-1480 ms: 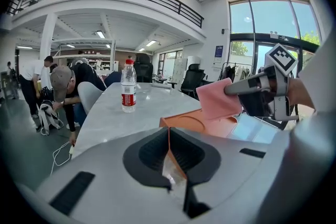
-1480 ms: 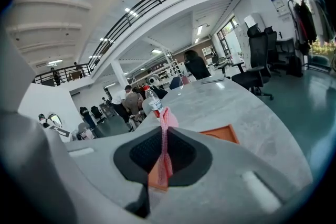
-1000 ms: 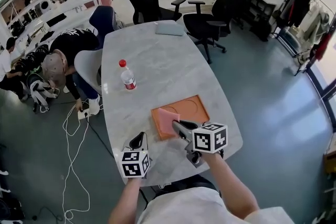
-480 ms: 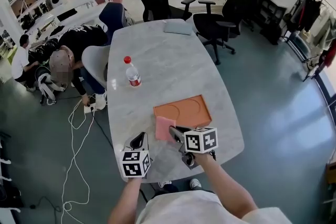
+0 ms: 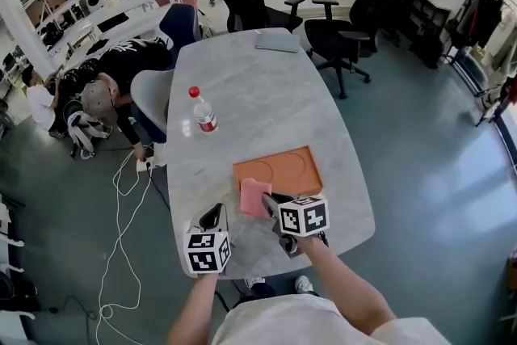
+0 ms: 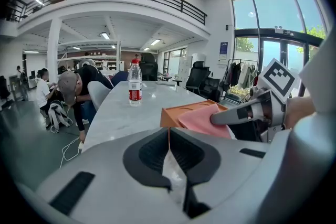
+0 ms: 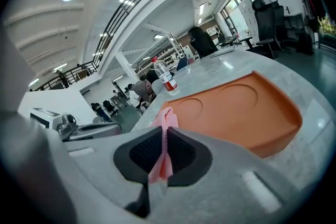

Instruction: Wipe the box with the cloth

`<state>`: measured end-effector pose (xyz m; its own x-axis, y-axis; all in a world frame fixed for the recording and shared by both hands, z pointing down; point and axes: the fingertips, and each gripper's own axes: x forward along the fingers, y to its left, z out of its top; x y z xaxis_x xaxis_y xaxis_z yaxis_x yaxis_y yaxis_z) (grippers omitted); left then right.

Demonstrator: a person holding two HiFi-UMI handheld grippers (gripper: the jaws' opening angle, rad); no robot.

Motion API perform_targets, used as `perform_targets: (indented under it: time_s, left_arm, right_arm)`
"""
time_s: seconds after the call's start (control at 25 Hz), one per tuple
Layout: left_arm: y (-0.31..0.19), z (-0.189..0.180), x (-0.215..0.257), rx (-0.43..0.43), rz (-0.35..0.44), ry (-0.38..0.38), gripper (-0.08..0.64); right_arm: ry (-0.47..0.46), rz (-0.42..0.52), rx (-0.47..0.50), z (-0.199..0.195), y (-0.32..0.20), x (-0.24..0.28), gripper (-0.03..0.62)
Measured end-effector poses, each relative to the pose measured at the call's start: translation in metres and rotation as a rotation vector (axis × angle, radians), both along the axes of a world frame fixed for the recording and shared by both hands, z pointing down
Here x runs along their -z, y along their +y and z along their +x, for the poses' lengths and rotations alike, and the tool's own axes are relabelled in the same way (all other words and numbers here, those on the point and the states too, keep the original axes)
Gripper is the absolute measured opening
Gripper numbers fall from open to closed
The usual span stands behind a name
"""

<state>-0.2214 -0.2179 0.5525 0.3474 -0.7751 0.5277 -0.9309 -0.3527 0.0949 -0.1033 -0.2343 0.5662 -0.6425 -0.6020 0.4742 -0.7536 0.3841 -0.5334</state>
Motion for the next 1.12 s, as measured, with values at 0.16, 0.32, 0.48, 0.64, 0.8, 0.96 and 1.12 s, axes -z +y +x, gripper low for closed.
perform_targets:
  time_s: [0.16,0.32,0.48,0.64,0.8,0.96,1.12]
  left_arm:
    - [0.000,0.007,0.003,0.012,0.002,-0.001,0.017]
    - [0.001,0.016,0.002,0.015,0.002,-0.001,0.017]
    - [0.002,0.027,0.005,0.020,0.001,0.000,0.017]
    - [0.004,0.033,0.004,0.027,0.000,-0.001,0.017]
    - [0.006,0.043,0.003,0.033,0.001,-0.002,0.017]
    - [0.009,0.047,0.006,0.037,0.009,-0.005,0.017]
    - [0.012,0.052,0.009,0.041,0.016,-0.009,0.017]
  right_arm:
    - [0.000,-0.001,-0.008,0.016,-0.001,0.001,0.015]
    - [0.003,0.003,-0.021,0.031,0.000,0.000,0.015]
    - [0.008,0.003,-0.037,0.051,0.001,0.002,0.014]
    - [0.012,0.003,-0.056,0.069,0.004,0.000,0.014]
    - [0.019,0.007,-0.075,0.091,0.004,-0.002,0.015]
    - [0.028,0.013,-0.097,0.107,0.005,0.000,0.015]
    - [0.034,0.019,-0.119,0.123,0.007,-0.002,0.015]
